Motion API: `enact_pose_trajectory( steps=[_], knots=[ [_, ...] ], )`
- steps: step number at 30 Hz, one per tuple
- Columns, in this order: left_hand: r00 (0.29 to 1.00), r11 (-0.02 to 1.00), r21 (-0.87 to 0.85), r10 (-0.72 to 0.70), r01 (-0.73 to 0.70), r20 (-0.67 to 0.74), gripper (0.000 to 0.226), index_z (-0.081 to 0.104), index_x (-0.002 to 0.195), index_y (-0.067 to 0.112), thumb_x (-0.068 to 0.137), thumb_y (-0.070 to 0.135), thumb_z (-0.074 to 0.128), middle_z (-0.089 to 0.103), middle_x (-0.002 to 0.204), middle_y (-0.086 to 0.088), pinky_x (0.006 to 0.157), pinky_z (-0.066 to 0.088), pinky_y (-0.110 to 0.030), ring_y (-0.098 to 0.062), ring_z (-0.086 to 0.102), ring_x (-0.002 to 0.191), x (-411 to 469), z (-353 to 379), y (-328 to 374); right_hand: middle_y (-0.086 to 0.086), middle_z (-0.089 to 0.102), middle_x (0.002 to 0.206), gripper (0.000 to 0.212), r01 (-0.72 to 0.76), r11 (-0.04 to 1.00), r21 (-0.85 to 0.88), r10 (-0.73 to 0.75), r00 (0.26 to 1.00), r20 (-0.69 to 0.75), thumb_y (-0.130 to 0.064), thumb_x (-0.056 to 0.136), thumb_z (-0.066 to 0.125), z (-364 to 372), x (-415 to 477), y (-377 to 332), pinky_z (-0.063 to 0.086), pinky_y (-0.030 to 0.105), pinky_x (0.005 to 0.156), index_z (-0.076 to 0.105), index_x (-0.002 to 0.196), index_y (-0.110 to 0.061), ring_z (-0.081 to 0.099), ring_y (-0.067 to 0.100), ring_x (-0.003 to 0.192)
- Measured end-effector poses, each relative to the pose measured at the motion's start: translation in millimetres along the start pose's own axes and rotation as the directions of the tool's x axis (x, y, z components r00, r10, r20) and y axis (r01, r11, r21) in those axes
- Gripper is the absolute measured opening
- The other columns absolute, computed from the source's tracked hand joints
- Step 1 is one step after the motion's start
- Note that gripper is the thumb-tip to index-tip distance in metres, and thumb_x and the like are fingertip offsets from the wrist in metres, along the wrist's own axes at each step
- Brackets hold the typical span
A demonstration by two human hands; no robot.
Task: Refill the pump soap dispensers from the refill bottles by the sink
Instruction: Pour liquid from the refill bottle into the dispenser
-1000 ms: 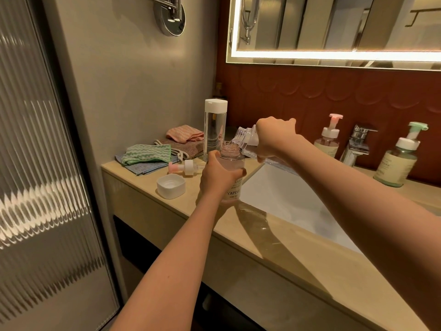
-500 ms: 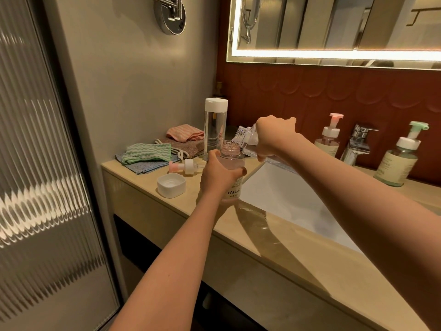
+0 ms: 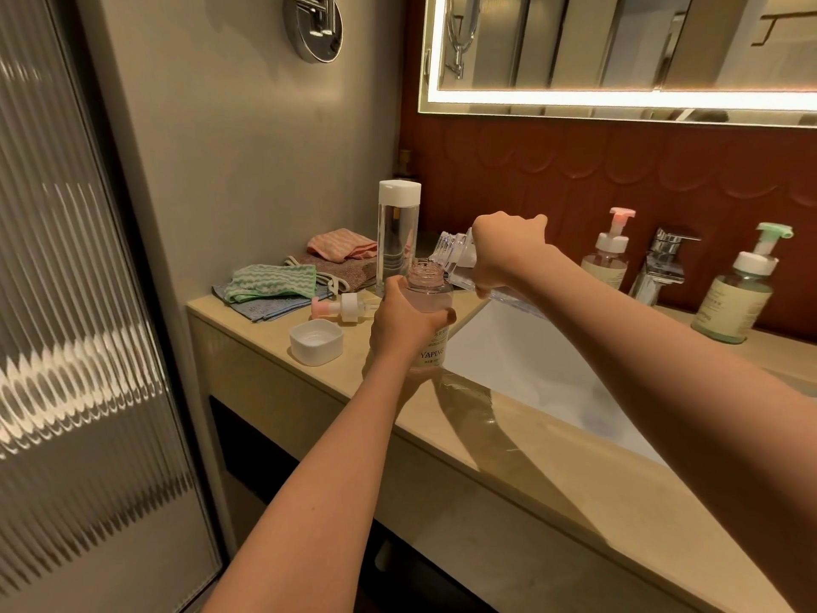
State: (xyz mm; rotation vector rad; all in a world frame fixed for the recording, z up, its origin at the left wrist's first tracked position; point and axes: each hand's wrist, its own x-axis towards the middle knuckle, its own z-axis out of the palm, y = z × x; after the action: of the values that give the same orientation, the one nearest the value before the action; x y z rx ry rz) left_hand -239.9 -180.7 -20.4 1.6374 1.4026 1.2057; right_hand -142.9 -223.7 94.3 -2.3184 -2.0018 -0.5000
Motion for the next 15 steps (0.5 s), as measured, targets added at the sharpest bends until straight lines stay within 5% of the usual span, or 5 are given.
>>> enact_pose_trajectory(
  steps=[9, 15],
  knots=[
    [1.000, 1.000, -0.006, 0.001, -0.001, 0.002, 0.077, 0.032, 0.133, 0.020, 0.071, 0.033, 0.077, 0.053, 0.129, -0.004, 0.077, 0.042, -0.031, -0.024, 0.052, 0.114, 0.1, 0.4, 0.0, 0.001, 0.053, 0.081, 0.037, -0.013, 1.000, -0.010, 0.013, 1.000, -0.011, -0.024, 0.072, 0.081, -0.3, 0.4, -1.2, 0.034, 0.043, 0.091, 0.056, 0.097, -0.014, 0.050, 0.023, 0.083],
    [1.000, 1.000, -0.002, 0.007, -0.007, -0.004, 0.078, 0.033, 0.133, 0.020, 0.070, 0.034, 0.078, 0.053, 0.128, -0.004, 0.075, 0.040, -0.028, -0.023, 0.052, 0.114, -0.5, 0.1, 0.1, 0.002, 0.053, 0.085, 0.039, -0.009, 1.000, -0.018, 0.009, 1.000, -0.012, -0.018, 0.075, 0.078, -0.6, 0.0, -1.4, 0.034, 0.042, 0.092, 0.058, 0.108, -0.011, 0.048, 0.022, 0.083]
  ],
)
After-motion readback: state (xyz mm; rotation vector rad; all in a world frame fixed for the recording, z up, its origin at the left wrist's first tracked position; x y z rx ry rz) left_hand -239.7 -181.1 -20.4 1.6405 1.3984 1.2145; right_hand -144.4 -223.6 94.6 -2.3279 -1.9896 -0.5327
